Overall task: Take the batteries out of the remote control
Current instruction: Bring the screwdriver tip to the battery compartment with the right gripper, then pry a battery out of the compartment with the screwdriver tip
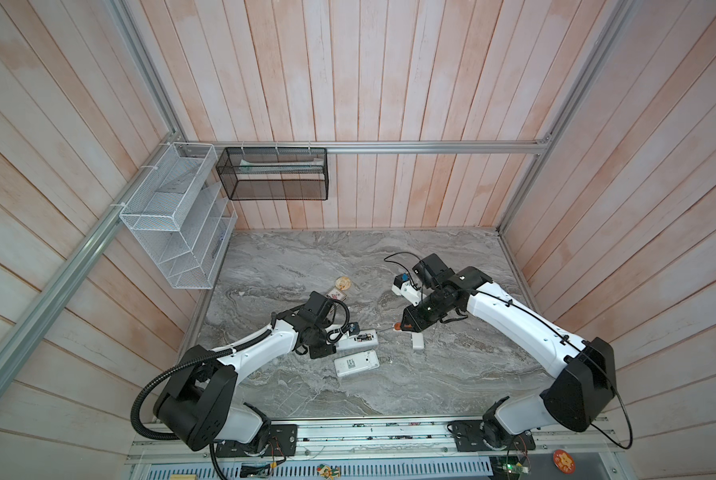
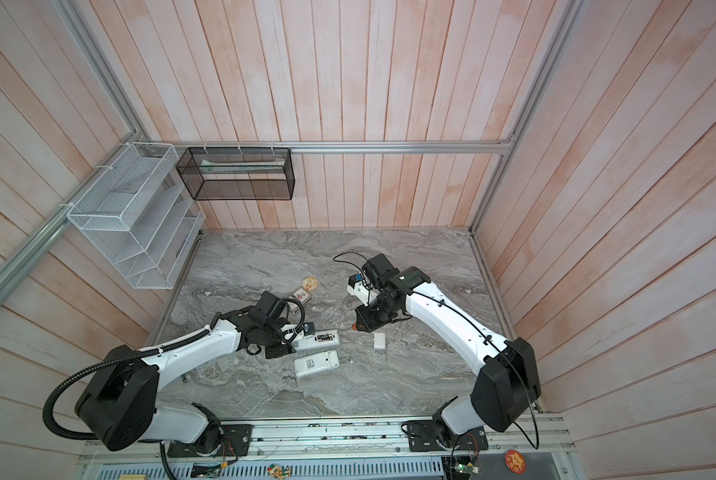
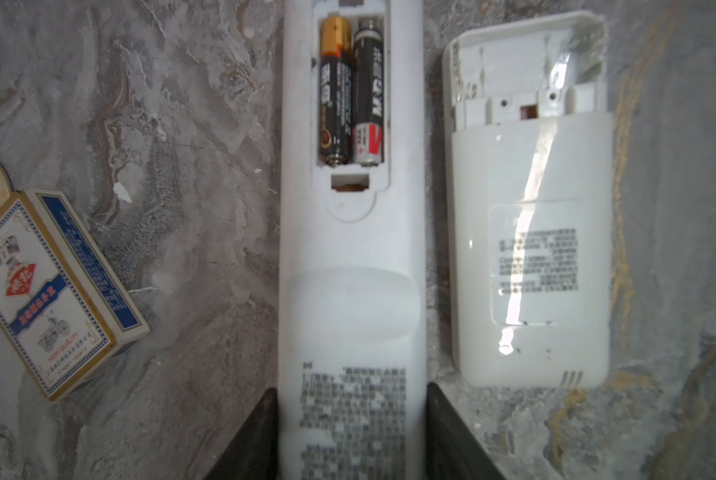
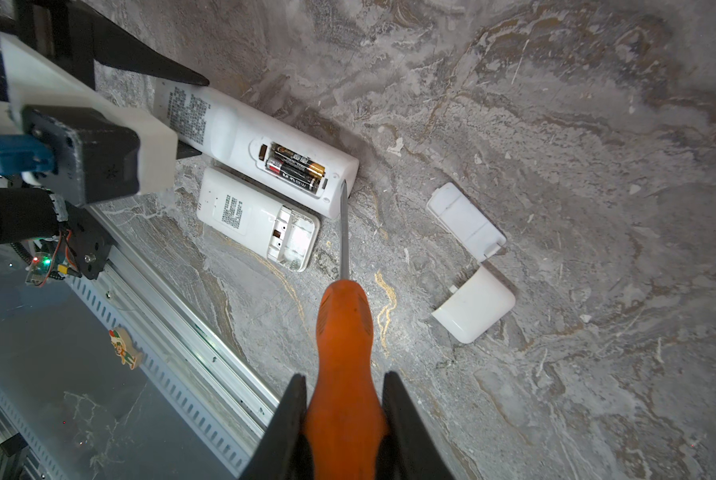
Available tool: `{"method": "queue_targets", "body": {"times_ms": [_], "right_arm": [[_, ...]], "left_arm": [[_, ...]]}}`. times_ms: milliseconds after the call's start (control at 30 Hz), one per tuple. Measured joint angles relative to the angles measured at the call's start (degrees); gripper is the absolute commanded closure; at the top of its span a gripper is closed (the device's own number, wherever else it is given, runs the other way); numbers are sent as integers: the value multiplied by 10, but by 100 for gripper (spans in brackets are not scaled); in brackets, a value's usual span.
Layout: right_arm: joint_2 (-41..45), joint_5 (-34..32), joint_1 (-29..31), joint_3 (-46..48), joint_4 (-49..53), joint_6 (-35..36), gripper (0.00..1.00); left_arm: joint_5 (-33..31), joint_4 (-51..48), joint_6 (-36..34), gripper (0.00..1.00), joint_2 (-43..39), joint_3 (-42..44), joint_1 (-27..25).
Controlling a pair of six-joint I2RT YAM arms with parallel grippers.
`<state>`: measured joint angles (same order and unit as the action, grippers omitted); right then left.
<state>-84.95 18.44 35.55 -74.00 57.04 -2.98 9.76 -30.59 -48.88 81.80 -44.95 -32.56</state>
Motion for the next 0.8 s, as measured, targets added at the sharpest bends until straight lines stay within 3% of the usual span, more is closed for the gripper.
{"method": "queue_targets", "body": {"times_ms": [467, 800], "right_arm": [[-7, -5, 3, -3, -5, -9, 93], [-3, -7, 5, -18, -5, -15, 93]], "left_arm": [[-15, -13, 0, 100, 23, -15, -9], [-29, -30, -7, 100, 22, -41, -9]]}}
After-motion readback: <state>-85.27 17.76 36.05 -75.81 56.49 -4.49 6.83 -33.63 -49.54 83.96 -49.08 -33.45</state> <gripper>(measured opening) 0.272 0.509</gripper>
